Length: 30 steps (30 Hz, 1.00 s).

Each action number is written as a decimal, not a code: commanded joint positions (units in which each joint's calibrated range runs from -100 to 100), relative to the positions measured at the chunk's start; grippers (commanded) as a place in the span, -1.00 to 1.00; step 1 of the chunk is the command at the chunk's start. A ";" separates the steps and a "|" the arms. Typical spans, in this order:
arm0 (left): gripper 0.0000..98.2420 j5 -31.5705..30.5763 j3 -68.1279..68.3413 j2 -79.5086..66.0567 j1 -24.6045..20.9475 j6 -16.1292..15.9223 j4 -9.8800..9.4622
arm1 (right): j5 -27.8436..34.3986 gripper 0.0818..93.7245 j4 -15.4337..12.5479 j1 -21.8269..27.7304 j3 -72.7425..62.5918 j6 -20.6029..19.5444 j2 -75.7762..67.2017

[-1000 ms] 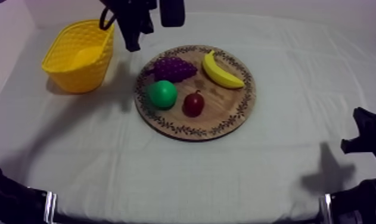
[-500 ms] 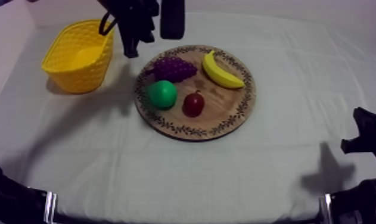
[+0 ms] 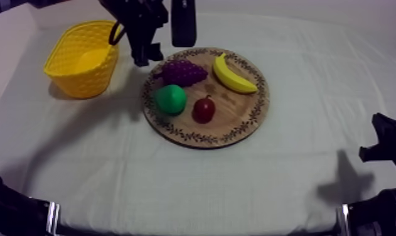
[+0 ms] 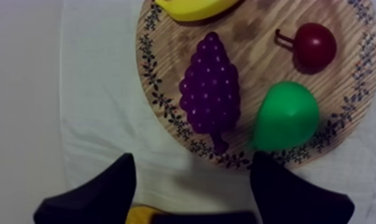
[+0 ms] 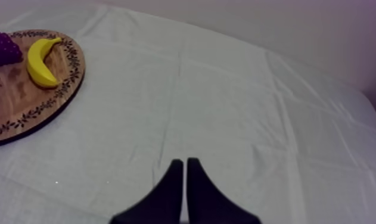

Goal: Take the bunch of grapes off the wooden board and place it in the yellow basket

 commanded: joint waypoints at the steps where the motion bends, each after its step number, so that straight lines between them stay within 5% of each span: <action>1: 0.49 -0.28 -0.08 0.41 -0.01 0.13 -0.02 | 0.01 -0.99 0.01 0.01 -0.01 0.01 -0.02; 30: 0.47 -3.95 -10.46 18.50 0.76 1.39 1.41 | 0.01 -0.99 0.01 0.01 -0.01 0.01 -0.02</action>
